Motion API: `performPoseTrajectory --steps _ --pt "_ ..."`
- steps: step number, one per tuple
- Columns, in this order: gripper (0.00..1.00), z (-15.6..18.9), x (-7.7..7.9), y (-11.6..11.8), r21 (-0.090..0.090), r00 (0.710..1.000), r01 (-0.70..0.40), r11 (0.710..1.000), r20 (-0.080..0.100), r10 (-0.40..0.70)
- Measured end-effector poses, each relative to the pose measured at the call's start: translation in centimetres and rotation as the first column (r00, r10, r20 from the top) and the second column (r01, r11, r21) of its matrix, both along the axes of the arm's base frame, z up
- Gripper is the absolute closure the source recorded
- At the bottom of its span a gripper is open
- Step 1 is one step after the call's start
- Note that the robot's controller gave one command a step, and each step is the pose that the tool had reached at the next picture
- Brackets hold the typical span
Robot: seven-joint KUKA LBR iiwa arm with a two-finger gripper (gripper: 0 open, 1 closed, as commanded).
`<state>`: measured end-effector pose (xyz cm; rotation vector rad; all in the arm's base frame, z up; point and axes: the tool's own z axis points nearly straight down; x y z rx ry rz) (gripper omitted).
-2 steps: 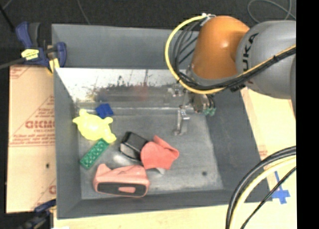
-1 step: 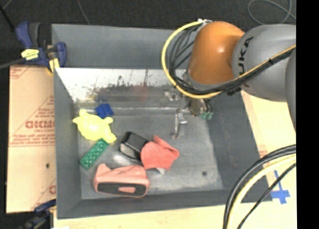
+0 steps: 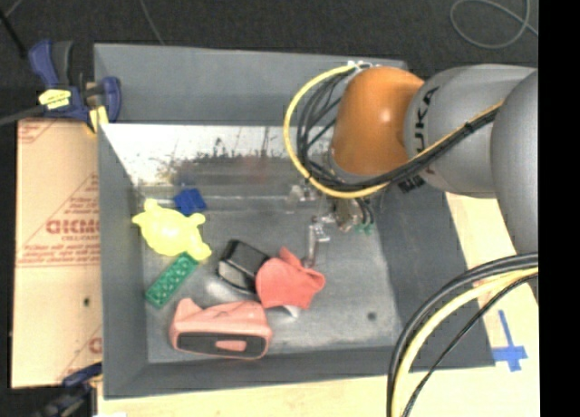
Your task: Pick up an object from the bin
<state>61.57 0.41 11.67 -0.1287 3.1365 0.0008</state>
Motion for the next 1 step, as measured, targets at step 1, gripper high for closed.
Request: performPoseTrajectory --steps 1 --pt "0.00 -2.25 -2.70 -1.34 0.001 0.998 0.065 0.998 0.009 -0.065"
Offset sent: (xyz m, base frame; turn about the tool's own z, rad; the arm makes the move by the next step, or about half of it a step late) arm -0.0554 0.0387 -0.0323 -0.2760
